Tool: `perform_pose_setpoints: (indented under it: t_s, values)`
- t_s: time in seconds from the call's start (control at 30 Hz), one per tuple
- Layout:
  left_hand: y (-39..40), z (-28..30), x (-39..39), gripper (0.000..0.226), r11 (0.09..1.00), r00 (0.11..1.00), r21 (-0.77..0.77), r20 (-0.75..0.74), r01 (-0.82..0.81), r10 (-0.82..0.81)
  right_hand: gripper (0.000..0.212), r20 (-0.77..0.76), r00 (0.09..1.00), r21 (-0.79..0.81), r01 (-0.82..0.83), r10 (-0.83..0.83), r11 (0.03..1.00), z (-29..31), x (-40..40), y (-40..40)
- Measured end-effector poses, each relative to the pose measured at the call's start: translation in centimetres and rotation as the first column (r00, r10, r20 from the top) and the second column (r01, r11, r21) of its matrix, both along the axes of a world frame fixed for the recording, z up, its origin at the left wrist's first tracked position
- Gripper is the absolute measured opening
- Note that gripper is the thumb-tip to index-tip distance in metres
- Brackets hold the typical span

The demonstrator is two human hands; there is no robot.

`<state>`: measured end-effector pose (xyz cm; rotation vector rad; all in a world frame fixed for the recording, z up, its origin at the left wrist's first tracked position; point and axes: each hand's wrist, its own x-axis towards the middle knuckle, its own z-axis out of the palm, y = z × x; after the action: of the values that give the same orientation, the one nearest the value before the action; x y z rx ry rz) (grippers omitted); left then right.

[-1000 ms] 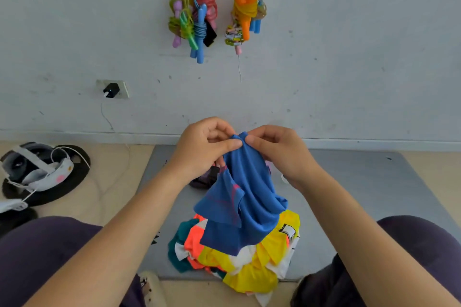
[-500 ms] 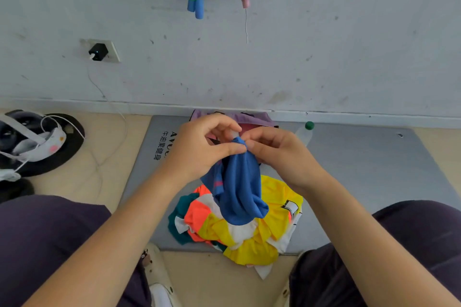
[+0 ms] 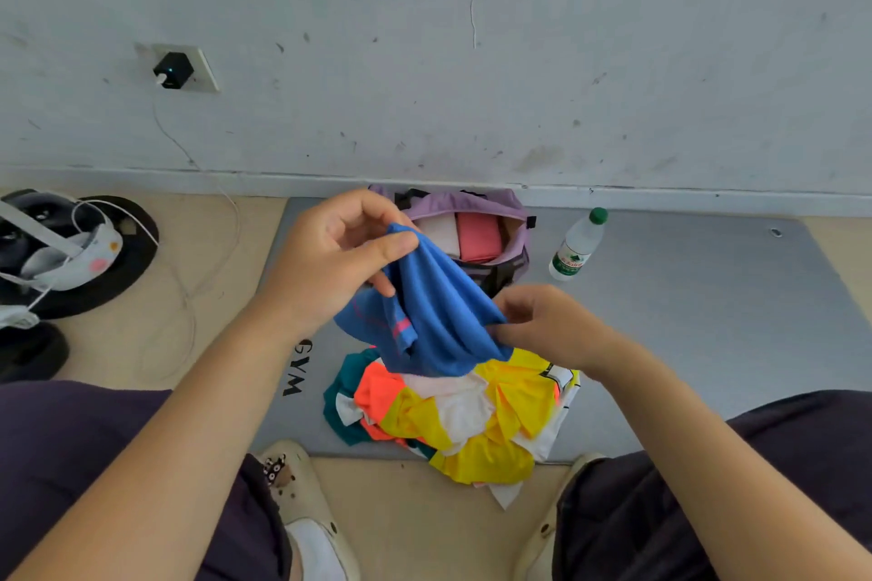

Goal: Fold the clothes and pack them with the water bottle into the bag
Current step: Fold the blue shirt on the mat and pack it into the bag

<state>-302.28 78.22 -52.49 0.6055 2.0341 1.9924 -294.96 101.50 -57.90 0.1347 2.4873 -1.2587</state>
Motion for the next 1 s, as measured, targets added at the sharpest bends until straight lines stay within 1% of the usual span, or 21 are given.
perform_pose_setpoints:
  t_s: [0.03, 0.07, 0.13, 0.2, 0.27, 0.37, 0.5, 0.57, 0.67, 0.77, 0.87, 0.93, 1.0]
  values:
    - [-0.2, -0.2, -0.1, 0.014, 1.000, 1.000, -0.012, 0.002, -0.007, 0.007, 0.006, 0.002, 0.998, 0.002, 0.057, -0.057, 0.998, -0.2, -0.2, 0.4]
    - [-0.4, -0.5, -0.3, 0.016, 0.999, 1.000, -0.030, 0.002, -0.023, 0.023, 0.008, 0.002, 0.992, -0.034, 0.129, -0.129, 0.991, -0.2, -0.3, 0.8]
    - [-0.7, -1.1, -0.6, 0.020, 0.995, 0.997, -0.064, 0.003, -0.071, 0.072, 0.011, -0.005, 0.963, -0.148, 0.266, -0.270, 0.953, 0.2, -0.7, 1.4]
    - [-1.0, -1.7, -0.9, 0.027, 0.989, 0.992, -0.088, 0.006, -0.122, 0.123, 0.014, -0.027, 0.930, -0.228, 0.352, -0.368, 0.908, 0.8, -0.8, 1.8]
    - [-1.3, -2.0, -1.1, 0.029, 0.984, 0.989, -0.099, 0.004, -0.148, 0.149, 0.019, -0.026, 0.905, -0.263, 0.404, -0.425, 0.876, 1.5, -0.8, 1.9]
    - [-1.5, -2.4, -1.2, 0.022, 0.984, 0.989, -0.095, -0.003, -0.149, 0.149, 0.024, 0.049, 0.890, -0.319, 0.445, -0.454, 0.837, 2.2, -0.7, 1.9]
    - [-1.5, -2.7, -1.2, 0.008, 0.985, 0.988, -0.082, 0.014, -0.155, 0.156, 0.012, 0.116, 0.902, -0.452, 0.421, -0.416, 0.787, 2.8, -0.5, 1.8]
    - [-1.6, -2.7, -1.2, 0.006, 0.979, 0.984, -0.103, 0.013, -0.177, 0.179, 0.010, 0.124, 0.896, -0.508, 0.427, -0.426, 0.749, 3.0, -0.3, 1.9]
    - [-1.9, -2.6, -1.5, 0.009, 0.964, 0.973, -0.131, -0.015, -0.230, 0.230, 0.019, 0.082, 0.889, -0.565, 0.414, -0.451, 0.714, 3.5, -0.1, 2.5]
    - [-2.0, -2.6, -1.6, 0.011, 0.962, 0.971, -0.137, -0.007, -0.237, 0.239, 0.017, 0.017, 0.933, -0.629, 0.289, -0.359, 0.721, 4.1, 0.0, 3.1]
    - [-2.0, -2.6, -1.7, 0.010, 0.968, 0.971, -0.103, 0.043, -0.228, 0.233, 0.026, -0.027, 0.966, -0.625, 0.185, -0.258, 0.758, 4.6, 0.2, 3.5]
    - [-2.0, -2.6, -1.7, 0.008, 0.969, 0.970, -0.086, 0.064, -0.230, 0.235, 0.028, -0.064, 0.966, -0.530, 0.180, -0.251, 0.829, 4.6, 0.1, 3.7]
    - [-1.9, -2.5, -1.6, 0.006, 0.971, 0.970, -0.083, 0.081, -0.224, 0.231, 0.030, -0.115, 0.962, -0.360, 0.194, -0.249, 0.913, 4.6, 0.1, 3.7]
